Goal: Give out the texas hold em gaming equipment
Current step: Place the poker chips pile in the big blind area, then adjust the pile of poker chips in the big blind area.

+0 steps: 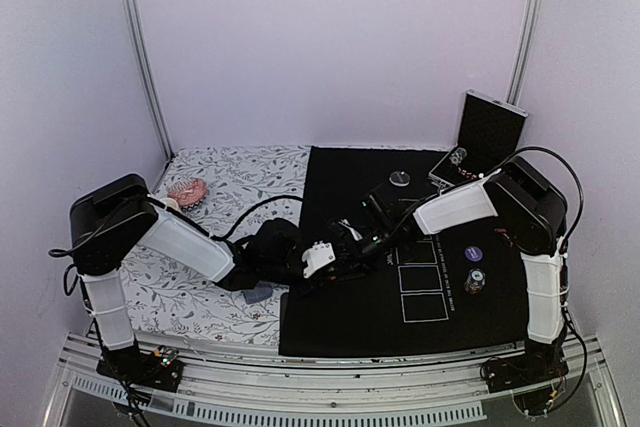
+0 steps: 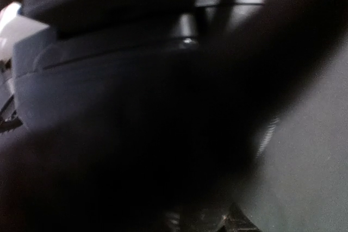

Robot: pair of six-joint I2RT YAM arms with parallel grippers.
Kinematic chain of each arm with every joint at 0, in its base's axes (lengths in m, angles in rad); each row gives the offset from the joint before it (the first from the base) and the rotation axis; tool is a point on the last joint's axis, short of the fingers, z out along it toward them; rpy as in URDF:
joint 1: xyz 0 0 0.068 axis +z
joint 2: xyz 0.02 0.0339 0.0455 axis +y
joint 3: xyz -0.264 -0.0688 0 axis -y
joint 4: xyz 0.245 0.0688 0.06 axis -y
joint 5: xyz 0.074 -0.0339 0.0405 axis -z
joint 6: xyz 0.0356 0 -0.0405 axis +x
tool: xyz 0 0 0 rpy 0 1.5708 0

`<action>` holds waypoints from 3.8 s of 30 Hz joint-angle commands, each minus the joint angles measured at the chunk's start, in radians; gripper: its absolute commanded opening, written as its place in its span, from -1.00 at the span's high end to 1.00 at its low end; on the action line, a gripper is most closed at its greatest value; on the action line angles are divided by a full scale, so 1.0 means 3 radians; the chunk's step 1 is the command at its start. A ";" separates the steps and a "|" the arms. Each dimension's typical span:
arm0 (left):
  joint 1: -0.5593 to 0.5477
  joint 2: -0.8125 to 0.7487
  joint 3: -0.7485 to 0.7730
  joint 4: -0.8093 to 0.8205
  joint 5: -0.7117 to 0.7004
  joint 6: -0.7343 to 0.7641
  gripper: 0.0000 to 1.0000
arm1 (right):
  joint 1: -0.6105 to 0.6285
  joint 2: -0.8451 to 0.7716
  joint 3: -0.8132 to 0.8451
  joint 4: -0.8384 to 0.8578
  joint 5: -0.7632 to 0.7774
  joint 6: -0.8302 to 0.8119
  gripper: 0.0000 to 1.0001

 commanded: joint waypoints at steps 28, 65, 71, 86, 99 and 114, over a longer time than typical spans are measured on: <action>0.0052 0.0080 0.0028 -0.0142 0.0256 -0.0022 1.00 | -0.0017 -0.0384 -0.0093 -0.0380 0.0664 -0.0110 -0.18; 0.0068 0.0224 0.0203 -0.0456 0.0065 -0.0098 0.40 | -0.0017 -0.0152 -0.0245 0.0237 0.0235 0.0106 0.84; 0.0078 0.0036 0.0138 -0.0379 0.0074 -0.0128 0.17 | -0.0008 -0.0125 -0.0218 0.0239 0.0234 0.0109 0.84; 0.0107 -0.0095 0.0019 -0.0346 0.0170 -0.0100 -0.15 | 0.0002 -0.0201 -0.0167 0.0039 0.0348 0.0025 0.57; 0.0159 -0.0172 -0.0033 -0.0390 0.0339 -0.0035 -0.43 | -0.0016 -0.0412 -0.0161 -0.0224 0.0510 -0.0078 0.38; 0.0169 -0.0566 0.0023 -0.0776 0.0221 -0.0542 -0.66 | -0.0070 -0.0706 -0.0233 -0.0208 0.0642 -0.0032 0.03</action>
